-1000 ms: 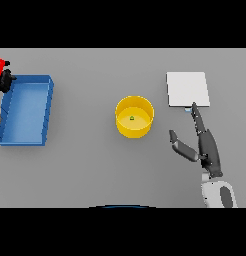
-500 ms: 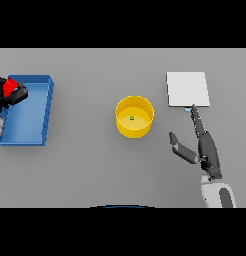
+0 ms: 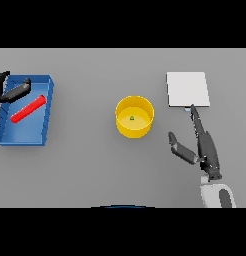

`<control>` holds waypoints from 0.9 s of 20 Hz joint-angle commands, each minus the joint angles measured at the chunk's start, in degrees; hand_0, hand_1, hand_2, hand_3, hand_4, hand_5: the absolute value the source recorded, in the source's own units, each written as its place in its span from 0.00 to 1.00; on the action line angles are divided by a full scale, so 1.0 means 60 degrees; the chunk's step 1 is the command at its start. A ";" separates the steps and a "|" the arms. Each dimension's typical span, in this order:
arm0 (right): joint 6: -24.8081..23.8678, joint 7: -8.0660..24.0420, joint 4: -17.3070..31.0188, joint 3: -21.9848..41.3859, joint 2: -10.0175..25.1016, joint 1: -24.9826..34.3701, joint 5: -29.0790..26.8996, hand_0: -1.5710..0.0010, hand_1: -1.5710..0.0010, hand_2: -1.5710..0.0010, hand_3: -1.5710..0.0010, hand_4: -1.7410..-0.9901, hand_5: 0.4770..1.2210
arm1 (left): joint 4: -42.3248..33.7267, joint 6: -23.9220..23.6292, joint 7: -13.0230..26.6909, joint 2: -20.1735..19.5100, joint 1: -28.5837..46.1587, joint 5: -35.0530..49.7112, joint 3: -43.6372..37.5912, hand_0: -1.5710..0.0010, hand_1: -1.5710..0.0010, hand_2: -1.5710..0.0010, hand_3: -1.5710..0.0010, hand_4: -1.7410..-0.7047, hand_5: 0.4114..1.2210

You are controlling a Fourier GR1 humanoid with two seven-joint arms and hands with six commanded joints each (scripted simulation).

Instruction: Pick up the red beaker and tilt it to pour out 1 green nut into yellow bowl. Pick up the yellow bowl and place it on the metallic measuring scale.

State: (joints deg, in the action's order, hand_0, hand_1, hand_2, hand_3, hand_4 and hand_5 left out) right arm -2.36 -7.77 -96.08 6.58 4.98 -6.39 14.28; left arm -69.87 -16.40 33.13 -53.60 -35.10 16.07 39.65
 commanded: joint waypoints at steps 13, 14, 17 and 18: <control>0.1368 0.0577 0.0537 0.1105 0.1653 0.1971 0.1826 1.00 1.00 1.00 1.00 0.63 0.29 | 0.0175 -0.0335 -0.0615 0.0303 -0.0117 0.0070 -0.0191 0.99 1.00 1.00 1.00 0.92 0.37; 0.1521 0.0650 0.0558 0.1349 0.1903 0.2249 0.2241 1.00 1.00 1.00 1.00 0.62 0.28 | 0.0165 -0.0324 -0.0652 0.0296 -0.0032 0.0120 -0.0198 1.00 1.00 1.00 1.00 0.91 0.37; 0.2016 0.0519 0.0841 0.1982 0.2642 0.3125 0.3276 1.00 1.00 1.00 1.00 0.62 0.26 | 0.0152 -0.0377 -0.0584 0.0338 -0.0036 0.0077 -0.0146 1.00 1.00 1.00 1.00 0.91 0.37; 0.2253 0.0540 0.0990 0.2251 0.2790 0.3452 0.3583 1.00 1.00 1.00 1.00 0.62 0.26 | 0.0169 -0.0368 -0.0514 0.0321 -0.0079 0.0070 -0.0149 1.00 1.00 1.00 1.00 0.91 0.37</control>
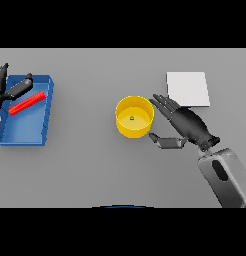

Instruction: Pick up the red beaker and tilt it to pour out 1 green nut into yellow bowl. Pick up the yellow bowl and place it on the metallic measuring scale.

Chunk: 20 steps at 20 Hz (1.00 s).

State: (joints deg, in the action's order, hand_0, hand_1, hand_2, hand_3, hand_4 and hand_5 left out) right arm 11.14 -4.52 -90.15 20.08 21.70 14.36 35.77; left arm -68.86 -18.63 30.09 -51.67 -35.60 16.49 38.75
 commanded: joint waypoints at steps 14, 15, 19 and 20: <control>0.1677 -0.1074 0.2691 0.1786 -0.0095 0.2814 0.1101 1.00 1.00 1.00 1.00 0.66 0.28 | 0.0001 0.0122 -0.0170 0.0013 -0.0013 0.0065 0.0014 1.00 1.00 1.00 1.00 0.91 0.38; 0.1815 -0.1105 0.2851 0.1836 -0.0130 0.2985 0.1093 1.00 1.00 1.00 1.00 0.66 0.28 | -0.0021 0.0077 -0.0129 0.0050 -0.0021 0.0018 0.0062 1.00 1.00 1.00 1.00 0.91 0.39; 0.2097 -0.1171 0.3432 0.2151 -0.0256 0.3327 0.1267 1.00 1.00 1.00 1.00 0.63 0.27 | 0.0156 0.0164 -0.0233 0.0028 -0.0169 -0.0033 0.0022 1.00 1.00 1.00 1.00 0.91 0.40; 0.2155 -0.1143 0.3516 0.2251 -0.0320 0.3369 0.1327 1.00 1.00 1.00 1.00 0.61 0.26 | 0.0222 0.0219 -0.0281 0.0073 -0.0175 -0.0008 0.0023 1.00 1.00 1.00 1.00 0.91 0.40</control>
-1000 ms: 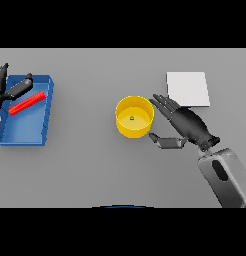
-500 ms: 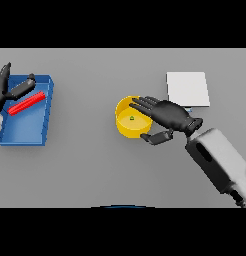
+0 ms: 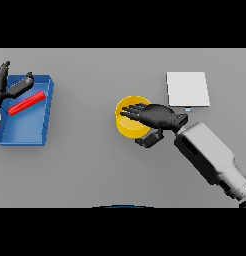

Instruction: Pick up the red beaker and tilt it to pour out 1 green nut into yellow bowl. Pick up the yellow bowl and place it on the metallic measuring scale.

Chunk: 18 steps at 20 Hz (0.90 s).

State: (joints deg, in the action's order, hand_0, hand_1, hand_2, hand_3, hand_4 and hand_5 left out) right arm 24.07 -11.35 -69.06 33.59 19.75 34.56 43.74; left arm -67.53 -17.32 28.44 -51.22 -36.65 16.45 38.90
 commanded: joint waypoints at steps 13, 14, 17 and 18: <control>0.0513 0.0256 0.0774 0.0647 -0.0176 0.0656 0.0571 0.84 0.85 0.85 0.84 0.47 0.57 | -0.0143 -0.0072 -0.0104 -0.0125 0.0112 0.0007 -0.0034 1.00 1.00 1.00 1.00 0.91 0.38; 0.0594 0.0141 0.0734 0.0641 -0.0115 0.0619 0.0521 0.68 0.72 0.75 0.77 0.42 0.66 | -0.0229 -0.0096 -0.0038 -0.0152 0.0143 -0.0006 -0.0011 1.00 1.00 1.00 1.00 0.91 0.38; 0.0978 0.0208 0.0781 0.0690 -0.0103 0.0688 0.0419 0.35 0.37 0.39 0.56 0.23 0.82 | -0.0324 -0.0079 -0.0018 -0.0302 0.0153 0.0086 -0.0113 1.00 1.00 1.00 1.00 0.91 0.39; 0.1110 0.0203 0.0768 0.0724 -0.0066 0.0719 0.0364 0.28 0.30 0.31 0.45 0.18 0.86 | -0.0274 -0.0019 0.0053 -0.0284 0.0102 0.0085 -0.0095 1.00 1.00 1.00 1.00 0.91 0.39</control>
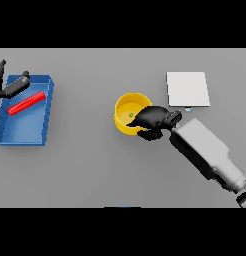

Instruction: Pick up the red beaker and tilt it to pour out 1 green nut into yellow bowl. Pick up the yellow bowl and place it on the metallic measuring scale.

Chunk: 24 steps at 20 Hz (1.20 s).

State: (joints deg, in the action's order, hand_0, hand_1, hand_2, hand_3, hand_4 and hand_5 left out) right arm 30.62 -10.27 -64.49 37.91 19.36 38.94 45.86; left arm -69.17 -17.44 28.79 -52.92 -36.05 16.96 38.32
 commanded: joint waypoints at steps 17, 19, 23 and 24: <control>0.1293 0.0956 -0.2270 -0.0818 0.1273 0.0323 -0.1068 0.01 0.01 0.02 0.15 0.02 1.00 | -0.0200 -0.0078 0.0131 -0.0035 -0.0024 -0.0036 0.0046 1.00 1.00 1.00 1.00 0.91 0.38; 0.1378 0.1202 -0.2359 -0.1020 0.1409 0.0420 -0.1164 0.00 0.00 0.01 0.18 0.02 1.00 | -0.0349 -0.0121 0.0160 -0.0093 0.0039 -0.0012 0.0044 1.00 1.00 1.00 1.00 0.91 0.38; 0.1560 0.1271 -0.3036 -0.1208 0.1793 0.0162 -0.1352 0.00 0.00 0.01 0.21 0.03 1.00 | -0.0314 -0.0160 0.0121 -0.0104 0.0027 -0.0093 0.0054 1.00 1.00 1.00 1.00 0.91 0.38; 0.1448 0.1145 -0.3093 -0.1224 0.1940 0.0170 -0.1287 0.00 0.00 0.00 0.21 0.03 1.00 | -0.0303 -0.0082 0.0020 -0.0187 0.0063 -0.0047 0.0006 1.00 1.00 1.00 1.00 0.91 0.39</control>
State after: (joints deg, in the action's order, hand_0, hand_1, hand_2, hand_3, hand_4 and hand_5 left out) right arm 39.31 -3.37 -83.04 30.55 31.04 39.97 38.13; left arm -70.98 -17.95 28.91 -54.07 -35.66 16.66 38.35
